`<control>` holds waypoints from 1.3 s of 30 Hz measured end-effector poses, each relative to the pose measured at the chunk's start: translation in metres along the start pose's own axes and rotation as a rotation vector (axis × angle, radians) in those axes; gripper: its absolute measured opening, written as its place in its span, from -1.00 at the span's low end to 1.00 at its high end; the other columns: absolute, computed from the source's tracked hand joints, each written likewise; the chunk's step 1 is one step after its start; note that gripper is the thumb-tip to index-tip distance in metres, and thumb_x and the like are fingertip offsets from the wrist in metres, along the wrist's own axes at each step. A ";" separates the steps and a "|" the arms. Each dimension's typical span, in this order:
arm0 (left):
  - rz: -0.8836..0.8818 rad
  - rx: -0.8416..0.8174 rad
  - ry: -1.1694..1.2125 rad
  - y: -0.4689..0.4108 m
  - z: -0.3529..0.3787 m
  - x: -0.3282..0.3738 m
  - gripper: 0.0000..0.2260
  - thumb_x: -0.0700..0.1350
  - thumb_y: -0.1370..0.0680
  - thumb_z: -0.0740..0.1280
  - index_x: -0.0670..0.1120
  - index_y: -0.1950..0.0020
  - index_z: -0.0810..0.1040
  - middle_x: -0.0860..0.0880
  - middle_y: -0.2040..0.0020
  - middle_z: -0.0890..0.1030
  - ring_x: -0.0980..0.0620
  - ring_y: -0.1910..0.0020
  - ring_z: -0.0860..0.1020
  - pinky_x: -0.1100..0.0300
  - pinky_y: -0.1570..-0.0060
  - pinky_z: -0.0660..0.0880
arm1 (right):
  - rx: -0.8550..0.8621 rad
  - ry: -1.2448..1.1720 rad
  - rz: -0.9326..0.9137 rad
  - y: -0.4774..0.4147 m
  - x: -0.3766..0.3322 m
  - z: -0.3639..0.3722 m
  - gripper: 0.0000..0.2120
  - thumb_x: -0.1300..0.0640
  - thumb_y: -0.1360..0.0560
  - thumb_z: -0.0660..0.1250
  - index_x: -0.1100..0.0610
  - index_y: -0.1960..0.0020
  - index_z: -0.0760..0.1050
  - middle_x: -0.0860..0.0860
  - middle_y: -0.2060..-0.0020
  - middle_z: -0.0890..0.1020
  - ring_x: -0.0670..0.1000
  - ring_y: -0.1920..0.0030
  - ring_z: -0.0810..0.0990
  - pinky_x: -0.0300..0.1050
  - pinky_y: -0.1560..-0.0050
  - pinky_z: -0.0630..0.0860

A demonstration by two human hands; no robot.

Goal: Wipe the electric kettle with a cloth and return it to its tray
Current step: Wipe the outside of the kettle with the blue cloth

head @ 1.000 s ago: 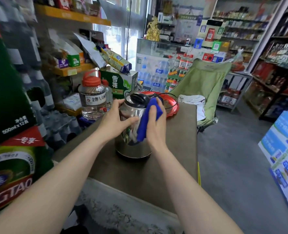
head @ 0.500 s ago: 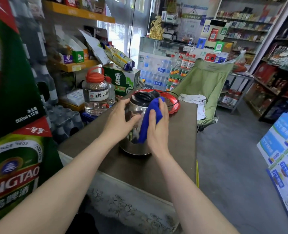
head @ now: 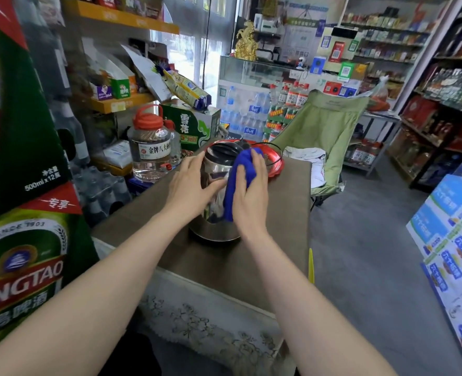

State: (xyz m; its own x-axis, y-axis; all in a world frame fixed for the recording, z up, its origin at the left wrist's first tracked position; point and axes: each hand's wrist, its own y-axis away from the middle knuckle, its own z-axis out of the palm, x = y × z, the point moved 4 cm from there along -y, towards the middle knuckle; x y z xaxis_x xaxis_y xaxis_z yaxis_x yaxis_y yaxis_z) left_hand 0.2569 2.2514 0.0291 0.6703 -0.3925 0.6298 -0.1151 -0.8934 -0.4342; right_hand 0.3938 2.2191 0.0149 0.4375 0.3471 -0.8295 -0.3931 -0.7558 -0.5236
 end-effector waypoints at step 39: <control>0.130 -0.313 -0.179 -0.059 -0.026 0.029 -0.22 0.30 -0.37 0.41 -0.09 -0.45 0.33 -0.07 -0.39 0.45 -0.07 -0.32 0.44 0.12 -0.16 0.36 | -0.014 -0.062 0.223 0.060 0.073 0.017 -0.51 0.06 -0.67 0.18 0.00 -0.57 0.18 -0.06 -0.56 0.26 -0.08 -0.56 0.22 -0.25 -0.51 0.14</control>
State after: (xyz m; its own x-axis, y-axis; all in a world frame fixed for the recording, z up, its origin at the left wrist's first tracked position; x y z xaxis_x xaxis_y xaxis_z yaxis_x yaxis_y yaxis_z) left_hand 0.2641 2.2867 0.0902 0.7498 -0.4869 0.4481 -0.4069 -0.8733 -0.2679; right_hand 0.3881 2.2088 -0.0803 0.2903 0.2037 -0.9350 -0.4634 -0.8250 -0.3236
